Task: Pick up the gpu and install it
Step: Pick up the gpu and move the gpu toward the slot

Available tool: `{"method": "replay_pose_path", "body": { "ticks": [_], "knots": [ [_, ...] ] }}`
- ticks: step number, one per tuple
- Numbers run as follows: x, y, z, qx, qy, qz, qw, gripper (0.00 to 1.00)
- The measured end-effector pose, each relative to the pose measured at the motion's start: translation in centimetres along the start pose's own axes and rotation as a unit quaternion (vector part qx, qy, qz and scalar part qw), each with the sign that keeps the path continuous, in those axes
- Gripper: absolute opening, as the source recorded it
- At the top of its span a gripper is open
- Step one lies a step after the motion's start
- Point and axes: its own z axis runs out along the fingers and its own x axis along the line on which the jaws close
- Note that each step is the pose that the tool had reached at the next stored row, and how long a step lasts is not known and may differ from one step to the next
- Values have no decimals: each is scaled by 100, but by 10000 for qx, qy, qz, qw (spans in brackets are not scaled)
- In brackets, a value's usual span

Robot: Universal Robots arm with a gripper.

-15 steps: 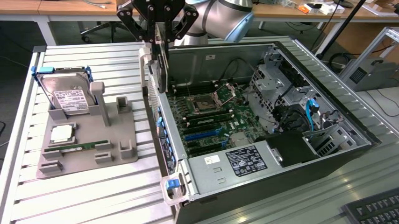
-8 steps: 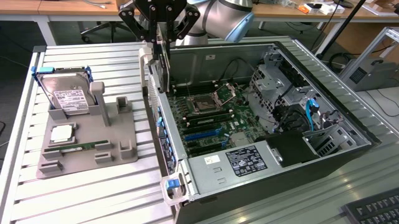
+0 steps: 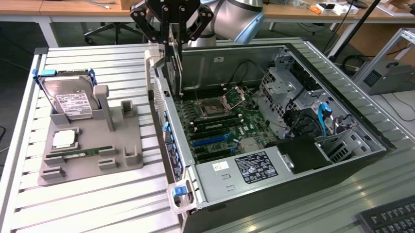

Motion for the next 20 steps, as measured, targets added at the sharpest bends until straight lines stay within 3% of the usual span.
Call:
{"method": "replay_pose_path", "body": {
  "ticks": [5, 20],
  "knots": [
    [-102, 8, 3, 0, 0, 0, 10000, 27],
    [-144, 11, 4, 0, 0, 0, 10000, 27]
  ]
}}
